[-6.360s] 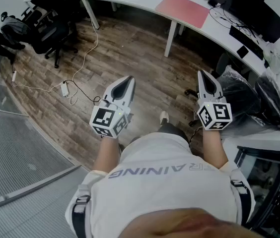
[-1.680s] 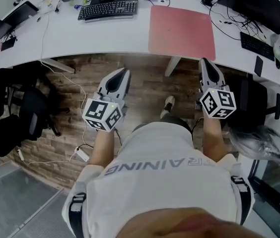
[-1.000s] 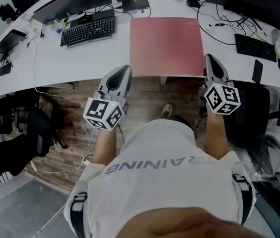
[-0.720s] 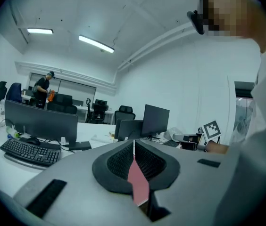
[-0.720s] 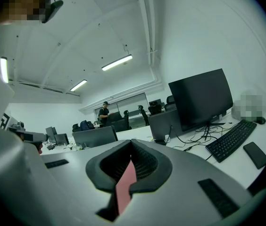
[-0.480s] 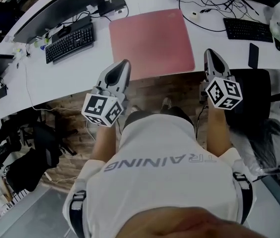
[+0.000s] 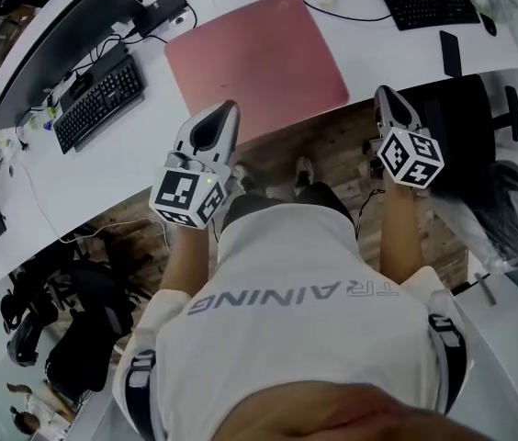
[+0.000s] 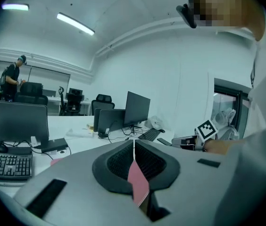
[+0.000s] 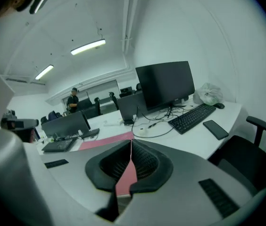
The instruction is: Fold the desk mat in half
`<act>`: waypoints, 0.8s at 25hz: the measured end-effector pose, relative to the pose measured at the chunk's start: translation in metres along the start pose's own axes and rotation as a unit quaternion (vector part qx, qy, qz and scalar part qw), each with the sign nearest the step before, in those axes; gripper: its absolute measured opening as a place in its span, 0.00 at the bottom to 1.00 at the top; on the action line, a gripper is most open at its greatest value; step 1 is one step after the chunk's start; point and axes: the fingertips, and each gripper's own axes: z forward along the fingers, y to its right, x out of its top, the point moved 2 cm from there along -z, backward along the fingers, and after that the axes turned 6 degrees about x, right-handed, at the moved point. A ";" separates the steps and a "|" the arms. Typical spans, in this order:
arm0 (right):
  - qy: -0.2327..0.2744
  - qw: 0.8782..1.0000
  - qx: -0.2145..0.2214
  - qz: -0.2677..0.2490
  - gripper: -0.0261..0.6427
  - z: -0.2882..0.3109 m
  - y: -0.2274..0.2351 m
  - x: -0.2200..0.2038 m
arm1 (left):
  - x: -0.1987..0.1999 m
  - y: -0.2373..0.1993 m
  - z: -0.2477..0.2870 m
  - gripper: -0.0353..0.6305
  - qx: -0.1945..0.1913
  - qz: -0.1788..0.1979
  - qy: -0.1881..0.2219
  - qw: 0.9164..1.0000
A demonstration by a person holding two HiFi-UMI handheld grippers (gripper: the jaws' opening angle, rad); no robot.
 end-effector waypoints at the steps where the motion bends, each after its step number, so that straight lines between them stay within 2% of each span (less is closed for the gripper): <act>1: -0.016 1.000 -0.013 -0.007 0.08 0.005 0.003 -0.011 | -0.003 -0.004 0.000 0.11 -0.003 0.002 -0.002 1.000; 4: -0.064 0.997 -0.047 -0.020 0.08 0.020 0.013 -0.046 | -0.018 -0.018 -0.004 0.11 -0.009 -0.007 -0.018 1.000; 8: -0.118 0.991 -0.066 -0.003 0.08 0.035 0.025 -0.093 | -0.032 -0.028 -0.013 0.11 -0.005 -0.020 -0.034 0.999; 12: -0.163 0.984 -0.069 0.020 0.18 0.059 0.034 -0.133 | -0.047 -0.033 -0.021 0.11 0.004 -0.027 -0.048 0.998; 20: -0.220 0.969 -0.099 0.047 0.25 0.099 0.051 -0.176 | -0.068 -0.036 -0.032 0.11 0.030 -0.036 -0.069 0.997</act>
